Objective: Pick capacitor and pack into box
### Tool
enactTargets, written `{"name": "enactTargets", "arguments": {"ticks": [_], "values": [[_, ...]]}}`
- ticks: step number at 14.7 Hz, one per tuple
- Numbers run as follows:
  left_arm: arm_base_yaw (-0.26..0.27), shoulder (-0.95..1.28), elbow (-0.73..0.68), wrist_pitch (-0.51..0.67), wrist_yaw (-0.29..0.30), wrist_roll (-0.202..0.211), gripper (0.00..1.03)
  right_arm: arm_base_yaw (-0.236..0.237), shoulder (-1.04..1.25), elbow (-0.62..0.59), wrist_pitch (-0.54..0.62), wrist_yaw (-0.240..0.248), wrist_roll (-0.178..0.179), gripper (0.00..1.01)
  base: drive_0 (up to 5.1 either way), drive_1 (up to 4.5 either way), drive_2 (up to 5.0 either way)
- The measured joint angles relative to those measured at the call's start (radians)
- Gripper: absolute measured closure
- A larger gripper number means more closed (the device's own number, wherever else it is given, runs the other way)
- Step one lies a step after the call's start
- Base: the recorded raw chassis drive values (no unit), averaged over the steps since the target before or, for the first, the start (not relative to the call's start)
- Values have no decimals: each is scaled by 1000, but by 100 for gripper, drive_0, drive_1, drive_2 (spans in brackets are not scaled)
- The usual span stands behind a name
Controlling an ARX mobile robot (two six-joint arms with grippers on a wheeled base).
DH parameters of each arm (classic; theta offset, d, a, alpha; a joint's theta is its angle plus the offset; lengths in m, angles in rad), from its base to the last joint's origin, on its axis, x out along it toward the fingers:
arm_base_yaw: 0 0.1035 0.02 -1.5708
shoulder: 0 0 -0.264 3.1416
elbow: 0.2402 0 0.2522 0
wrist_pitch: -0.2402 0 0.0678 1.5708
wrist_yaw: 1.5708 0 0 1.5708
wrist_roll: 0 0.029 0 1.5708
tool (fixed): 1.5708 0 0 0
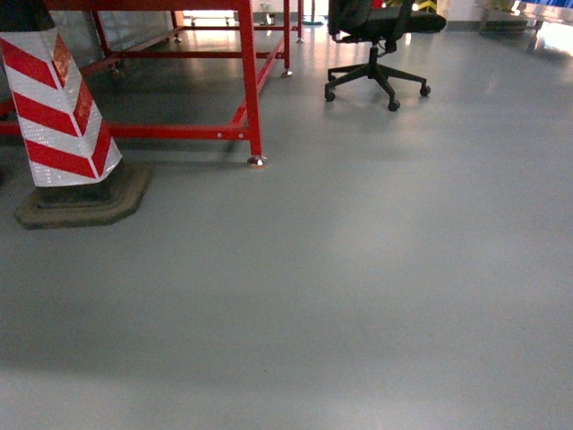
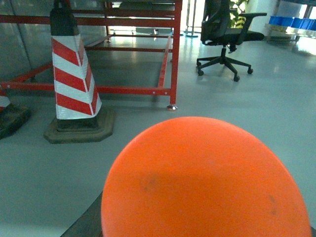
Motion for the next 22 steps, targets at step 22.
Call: {"name": "enactTargets", "arguments": {"ticks": [22], "values": [[0, 0, 0, 1, 1, 0, 59, 0, 0, 0, 2, 0, 0, 3, -505, 240, 240]]}}
